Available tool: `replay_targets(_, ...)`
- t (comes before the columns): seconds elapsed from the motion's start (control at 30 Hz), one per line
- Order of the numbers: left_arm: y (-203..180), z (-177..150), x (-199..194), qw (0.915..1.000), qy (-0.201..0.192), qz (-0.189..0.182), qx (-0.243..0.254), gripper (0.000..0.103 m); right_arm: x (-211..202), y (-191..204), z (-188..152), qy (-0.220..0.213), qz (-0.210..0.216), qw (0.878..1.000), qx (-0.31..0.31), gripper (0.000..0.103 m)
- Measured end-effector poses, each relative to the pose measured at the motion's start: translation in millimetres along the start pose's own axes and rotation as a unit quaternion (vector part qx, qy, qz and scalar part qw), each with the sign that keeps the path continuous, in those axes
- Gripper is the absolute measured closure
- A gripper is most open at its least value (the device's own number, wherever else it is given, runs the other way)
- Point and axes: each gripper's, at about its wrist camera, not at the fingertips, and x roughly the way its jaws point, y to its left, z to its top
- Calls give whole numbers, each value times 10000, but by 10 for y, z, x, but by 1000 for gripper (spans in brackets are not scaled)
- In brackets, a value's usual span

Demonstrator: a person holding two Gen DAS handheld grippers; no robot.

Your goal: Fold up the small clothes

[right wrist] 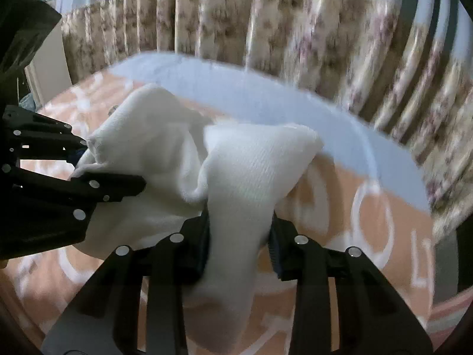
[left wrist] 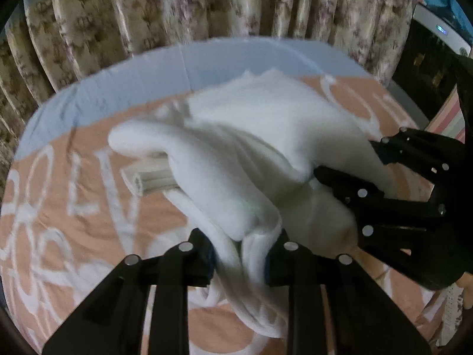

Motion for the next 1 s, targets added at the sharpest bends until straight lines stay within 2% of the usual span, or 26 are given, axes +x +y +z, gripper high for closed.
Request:
replay_targets(0.07,-15,-81,76,9999,65,122,36,45,75,-30,-137,171,52,9998,117,59)
replay_targets(0.1,1,-133,68,9998,2,187,18,37,89,-66,-189,226,77,9995,222,54)
replay_targets(0.13,37,-155,55,9998,-35,182,-2,28,79,-97,-220,250,133,9991,321,45)
replay_targets(0.27,248,-248,-140,9996,-195,-98,-170,20,-181,-330,-324,77,589,9931,1011,23)
replay_targets(0.33,324,-223,-253,9992,-331,-133,-184,18,-281,-441,-346,-14,668,9894,1288,19)
replay_targets(0.47,365,-31,-378,9985,-493,-192,-142,18,-309,-555,-361,12,595,9844,1657,19)
replay_targets(0.6,359,106,-311,9984,-477,-297,-47,18,-263,-383,-325,118,616,9881,1405,20)
replay_targets(0.73,506,114,-96,9993,-300,-129,-176,18,-181,-236,-324,211,575,9909,1201,21)
replay_targets(0.9,742,74,122,9991,-101,-155,-377,17,82,-144,-437,676,461,9918,984,24)
replay_targets(1.0,686,105,165,9999,-151,45,-34,17,92,-161,-537,690,590,9898,1101,24)
